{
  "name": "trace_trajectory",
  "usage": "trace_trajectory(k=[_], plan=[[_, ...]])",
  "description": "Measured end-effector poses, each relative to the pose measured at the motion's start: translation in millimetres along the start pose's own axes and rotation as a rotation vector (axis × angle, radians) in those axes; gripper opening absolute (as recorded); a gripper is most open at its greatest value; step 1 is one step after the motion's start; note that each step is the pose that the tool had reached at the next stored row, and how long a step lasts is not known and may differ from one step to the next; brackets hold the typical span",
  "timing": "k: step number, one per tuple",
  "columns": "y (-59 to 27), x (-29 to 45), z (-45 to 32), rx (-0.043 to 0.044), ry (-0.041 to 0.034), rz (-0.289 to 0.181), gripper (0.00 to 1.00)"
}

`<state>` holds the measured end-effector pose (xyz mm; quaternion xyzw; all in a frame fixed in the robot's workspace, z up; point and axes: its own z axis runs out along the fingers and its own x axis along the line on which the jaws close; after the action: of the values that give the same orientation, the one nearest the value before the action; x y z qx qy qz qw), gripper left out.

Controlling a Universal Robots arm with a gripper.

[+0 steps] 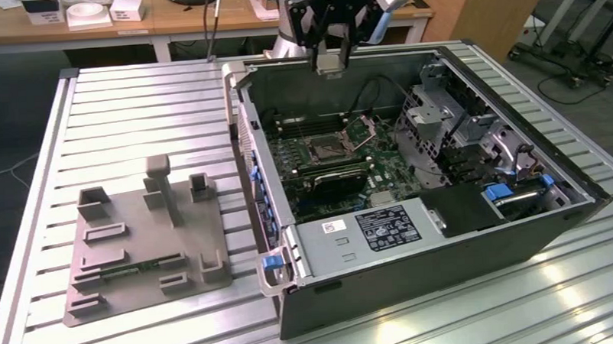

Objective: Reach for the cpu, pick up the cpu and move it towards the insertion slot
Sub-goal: 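Pick up the cpu and move it towards the insertion slot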

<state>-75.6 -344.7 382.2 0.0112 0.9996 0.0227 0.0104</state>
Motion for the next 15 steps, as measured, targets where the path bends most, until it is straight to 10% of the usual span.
trace_trajectory(k=[15], plan=[[2.2,-5.0,1.2,0.0,0.0,0.0,0.54]])
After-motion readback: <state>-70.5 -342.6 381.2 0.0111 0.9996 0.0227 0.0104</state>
